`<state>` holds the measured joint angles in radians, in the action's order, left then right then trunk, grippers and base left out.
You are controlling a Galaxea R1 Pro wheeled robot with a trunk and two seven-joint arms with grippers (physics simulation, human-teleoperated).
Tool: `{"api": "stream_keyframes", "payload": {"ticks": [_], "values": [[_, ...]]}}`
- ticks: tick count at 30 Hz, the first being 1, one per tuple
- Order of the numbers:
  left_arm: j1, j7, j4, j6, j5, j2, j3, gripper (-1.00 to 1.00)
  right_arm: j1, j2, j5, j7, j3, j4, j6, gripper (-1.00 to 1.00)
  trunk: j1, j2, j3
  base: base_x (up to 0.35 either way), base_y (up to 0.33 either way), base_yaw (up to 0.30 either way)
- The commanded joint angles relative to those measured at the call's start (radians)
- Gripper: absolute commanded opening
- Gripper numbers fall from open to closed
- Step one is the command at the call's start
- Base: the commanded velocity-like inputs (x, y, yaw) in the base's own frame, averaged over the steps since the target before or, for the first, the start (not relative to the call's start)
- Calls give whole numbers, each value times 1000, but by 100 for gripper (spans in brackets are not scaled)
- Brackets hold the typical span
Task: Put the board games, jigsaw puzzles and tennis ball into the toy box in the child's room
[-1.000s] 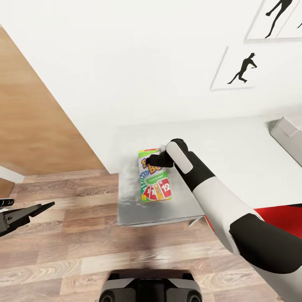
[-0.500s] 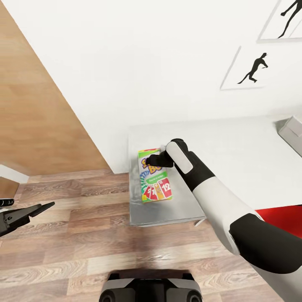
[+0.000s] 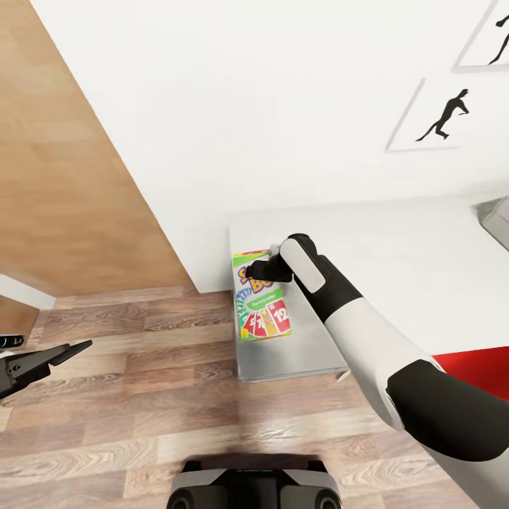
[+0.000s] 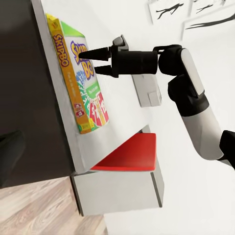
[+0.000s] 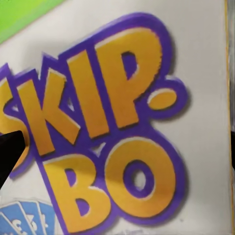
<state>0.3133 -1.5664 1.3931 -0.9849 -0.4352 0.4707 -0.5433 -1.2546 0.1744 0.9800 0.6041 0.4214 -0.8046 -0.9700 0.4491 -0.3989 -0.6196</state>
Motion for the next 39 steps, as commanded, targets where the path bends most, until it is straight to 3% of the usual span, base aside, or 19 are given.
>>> {"api": "stream_keyframes", "payload": {"ticks": [1,39], "values": [[1,-4,0,-11,1,0,0,100,0,0,19,9,2,18,1,100,1,-1,-2,0,159,0],[1,-4,0,-11,1,0,0,100,0,0,19,9,0,18,1,100,1,-1,-2,0,47,0]]}}
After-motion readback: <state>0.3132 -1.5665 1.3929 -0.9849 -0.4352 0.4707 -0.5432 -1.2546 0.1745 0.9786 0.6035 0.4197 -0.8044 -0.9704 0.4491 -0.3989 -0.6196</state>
